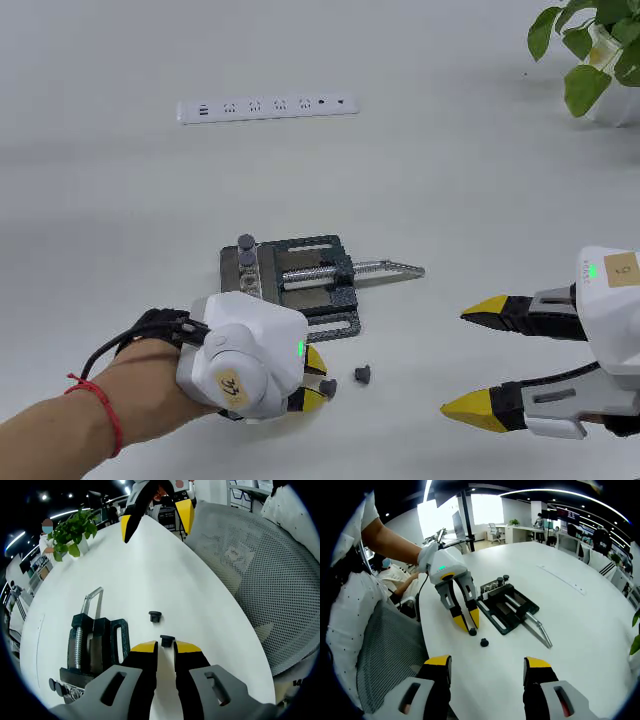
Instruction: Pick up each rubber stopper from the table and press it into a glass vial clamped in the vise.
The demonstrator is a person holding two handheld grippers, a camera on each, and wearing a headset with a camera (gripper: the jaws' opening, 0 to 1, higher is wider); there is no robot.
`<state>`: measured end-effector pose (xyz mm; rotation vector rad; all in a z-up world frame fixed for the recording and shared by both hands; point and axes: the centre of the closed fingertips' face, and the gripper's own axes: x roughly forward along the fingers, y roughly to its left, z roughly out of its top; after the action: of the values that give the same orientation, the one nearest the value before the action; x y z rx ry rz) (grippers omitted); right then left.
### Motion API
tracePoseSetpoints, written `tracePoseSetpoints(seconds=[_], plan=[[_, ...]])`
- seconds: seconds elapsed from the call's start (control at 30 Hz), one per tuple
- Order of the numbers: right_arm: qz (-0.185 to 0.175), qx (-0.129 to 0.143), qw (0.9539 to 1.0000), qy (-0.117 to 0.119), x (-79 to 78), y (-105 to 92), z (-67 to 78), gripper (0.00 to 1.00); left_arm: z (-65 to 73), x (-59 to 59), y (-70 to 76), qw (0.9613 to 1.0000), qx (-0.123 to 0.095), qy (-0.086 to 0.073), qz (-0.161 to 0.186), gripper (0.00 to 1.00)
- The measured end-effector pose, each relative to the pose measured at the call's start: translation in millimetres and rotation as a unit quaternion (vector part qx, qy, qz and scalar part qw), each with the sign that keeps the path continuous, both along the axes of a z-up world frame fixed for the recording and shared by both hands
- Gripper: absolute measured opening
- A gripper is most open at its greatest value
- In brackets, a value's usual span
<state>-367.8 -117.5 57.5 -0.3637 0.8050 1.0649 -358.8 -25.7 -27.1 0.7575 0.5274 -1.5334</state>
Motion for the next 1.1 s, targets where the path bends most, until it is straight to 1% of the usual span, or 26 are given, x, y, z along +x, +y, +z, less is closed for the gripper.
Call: tracePoseSetpoints(seconds=[0.13,0.33,0.7,0.87,0.97,1.0,1.03,1.1], plan=[[-0.003,0.0,1.0,-0.001,0.9,-1.0,0.5,0.55,-1.6,-1.2,-0.1,1.0,0.004,0.001,-0.005,0.08],[0.0,0.0,1.0,0.0,0.9,-1.1,0.2,0.54,-4.3,0.0,1.7,1.0,0.008,0.001,-0.002,0.06],[0.002,0.003,1.0,-0.002,2.3,1.5,1.0,0.54,-4.8,2.0,1.2,1.0,0.008,0.001,0.002,0.04],[0.006,0.003,1.0,-0.002,2.2,3.3,1.2,0.53,-4.7,2.8,1.4,0.9999,0.004,0.006,0.014,0.04],[0.009,0.004,0.9999,-0.004,2.6,5.8,3.1,0.53,-2.5,2.5,0.7,0.9998,0.001,0.007,0.018,0.04],[0.01,0.006,0.9999,-0.005,3.2,7.6,4.8,0.53,1.4,2.4,-1.0,0.9995,-0.008,0.014,0.029,0.04],[0.01,0.007,0.9999,-0.006,3.6,8.5,5.7,0.53,3.9,2.8,-1.9,0.9991,-0.014,0.017,0.035,0.04],[0.014,0.007,0.9998,-0.009,4.6,11.4,8.3,0.52,8.9,3.5,-1.5,0.9988,-0.021,0.017,0.041,0.04]])
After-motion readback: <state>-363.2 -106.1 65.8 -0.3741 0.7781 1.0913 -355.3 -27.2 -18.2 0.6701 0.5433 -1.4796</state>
